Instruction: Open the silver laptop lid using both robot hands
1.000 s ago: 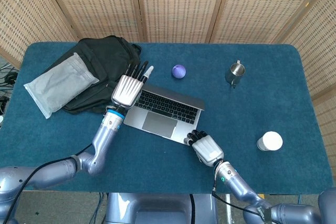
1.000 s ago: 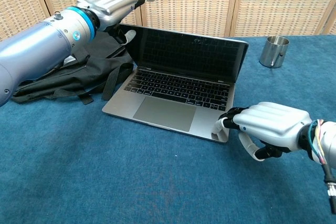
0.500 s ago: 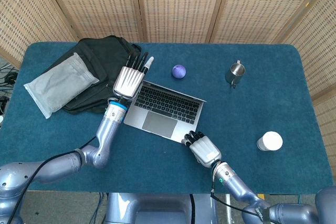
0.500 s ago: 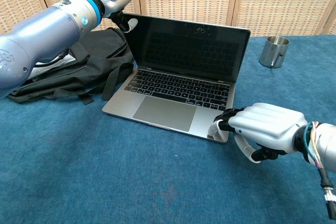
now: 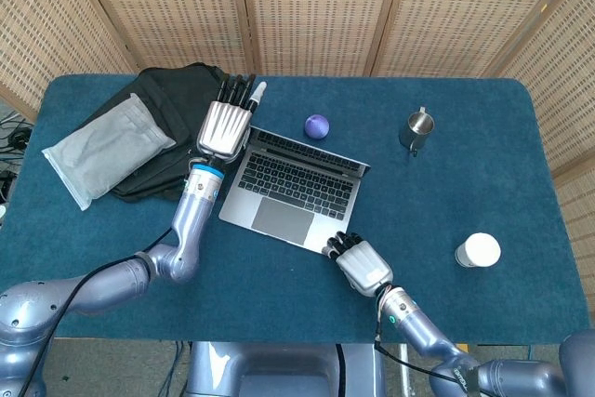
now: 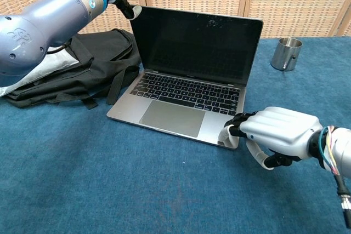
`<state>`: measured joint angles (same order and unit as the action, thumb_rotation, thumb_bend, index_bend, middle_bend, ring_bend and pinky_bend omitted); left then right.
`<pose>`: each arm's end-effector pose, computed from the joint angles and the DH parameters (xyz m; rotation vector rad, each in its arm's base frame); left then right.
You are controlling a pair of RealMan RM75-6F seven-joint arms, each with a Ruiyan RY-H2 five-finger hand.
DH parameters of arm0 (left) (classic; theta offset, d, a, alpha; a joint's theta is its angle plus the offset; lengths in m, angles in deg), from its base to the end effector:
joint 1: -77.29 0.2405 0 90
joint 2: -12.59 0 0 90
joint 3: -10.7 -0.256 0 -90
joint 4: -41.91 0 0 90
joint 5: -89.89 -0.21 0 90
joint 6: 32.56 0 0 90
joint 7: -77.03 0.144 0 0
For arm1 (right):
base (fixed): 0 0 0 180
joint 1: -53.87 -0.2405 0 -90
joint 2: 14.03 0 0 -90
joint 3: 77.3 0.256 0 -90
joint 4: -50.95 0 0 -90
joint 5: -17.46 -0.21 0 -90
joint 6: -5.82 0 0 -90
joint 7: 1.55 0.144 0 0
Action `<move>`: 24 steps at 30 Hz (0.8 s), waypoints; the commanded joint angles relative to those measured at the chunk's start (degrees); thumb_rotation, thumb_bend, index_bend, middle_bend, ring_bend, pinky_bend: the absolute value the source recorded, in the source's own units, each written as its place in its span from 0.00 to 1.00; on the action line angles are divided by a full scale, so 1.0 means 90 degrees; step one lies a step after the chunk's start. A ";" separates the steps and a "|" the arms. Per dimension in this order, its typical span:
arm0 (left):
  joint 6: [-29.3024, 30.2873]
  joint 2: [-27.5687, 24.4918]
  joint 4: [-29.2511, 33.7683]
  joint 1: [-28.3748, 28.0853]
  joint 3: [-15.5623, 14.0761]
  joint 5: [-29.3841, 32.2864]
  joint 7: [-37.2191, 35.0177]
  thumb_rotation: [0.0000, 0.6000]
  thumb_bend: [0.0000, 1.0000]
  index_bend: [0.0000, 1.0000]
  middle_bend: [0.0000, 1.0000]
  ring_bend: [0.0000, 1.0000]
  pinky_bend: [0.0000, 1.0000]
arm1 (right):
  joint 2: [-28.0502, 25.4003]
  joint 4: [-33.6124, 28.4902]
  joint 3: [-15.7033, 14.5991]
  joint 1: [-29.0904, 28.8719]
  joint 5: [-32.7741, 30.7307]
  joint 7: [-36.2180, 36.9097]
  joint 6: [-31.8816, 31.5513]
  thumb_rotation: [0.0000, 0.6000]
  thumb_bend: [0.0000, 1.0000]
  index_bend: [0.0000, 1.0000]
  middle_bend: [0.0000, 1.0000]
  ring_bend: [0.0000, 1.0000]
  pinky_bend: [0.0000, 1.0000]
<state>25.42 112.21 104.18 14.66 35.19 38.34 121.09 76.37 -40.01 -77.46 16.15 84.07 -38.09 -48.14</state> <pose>-0.0371 0.4576 0.0076 -1.6286 -0.4596 -0.8695 -0.1686 -0.2645 -0.0573 2.1599 -0.7804 0.6620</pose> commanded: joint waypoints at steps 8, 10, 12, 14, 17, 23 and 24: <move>-0.0145 0.0027 -0.0303 -0.0148 0.0047 0.0162 -0.0118 1.00 0.50 0.00 0.00 0.00 0.00 | -0.0027 -0.0038 0.0014 -0.0024 -0.0020 -0.0016 0.0000 1.00 0.93 0.18 0.17 0.10 0.19; -0.0204 0.0043 -0.0426 -0.0192 0.0049 0.0197 -0.0156 1.00 0.50 0.00 0.00 0.00 0.00 | -0.0020 -0.0056 0.0025 -0.0046 -0.0030 -0.0042 0.0009 1.00 0.93 0.18 0.17 0.10 0.19; -0.0255 0.0057 -0.0508 -0.0232 0.0068 0.0237 -0.0202 1.00 0.50 0.00 0.00 0.00 0.00 | -0.0005 -0.0072 0.0031 -0.0059 -0.0047 -0.0057 0.0017 1.00 0.93 0.18 0.17 0.10 0.19; -0.0327 0.0065 -0.0626 -0.0293 0.0077 0.0267 -0.0243 1.00 0.50 0.00 0.00 0.00 0.00 | 0.0014 -0.0091 0.0029 -0.0076 -0.0061 -0.0095 0.0021 1.00 0.93 0.18 0.17 0.10 0.19; -0.0445 0.0095 -0.0801 -0.0393 0.0119 0.0339 -0.0324 1.00 0.50 0.00 0.00 0.00 0.00 | 0.0046 -0.0133 0.0062 -0.0102 -0.0127 -0.0124 0.0027 1.00 0.93 0.18 0.17 0.10 0.19; -0.0722 0.0166 -0.1293 -0.0619 0.0196 0.0490 -0.0457 1.00 0.50 0.00 0.00 0.00 0.00 | 0.0021 -0.0209 0.0132 -0.0175 -0.0303 -0.0250 0.0024 1.00 0.93 0.18 0.17 0.09 0.19; -0.0745 0.0175 -0.1336 -0.0637 0.0198 0.0505 -0.0466 1.00 0.50 0.00 0.00 0.00 0.00 | 0.0016 -0.0217 0.0134 -0.0180 -0.0313 -0.0260 0.0020 1.00 0.93 0.18 0.17 0.09 0.19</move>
<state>19.27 113.52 92.89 9.42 36.73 42.43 117.25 76.56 -41.92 -76.29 14.57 81.29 -40.38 -47.93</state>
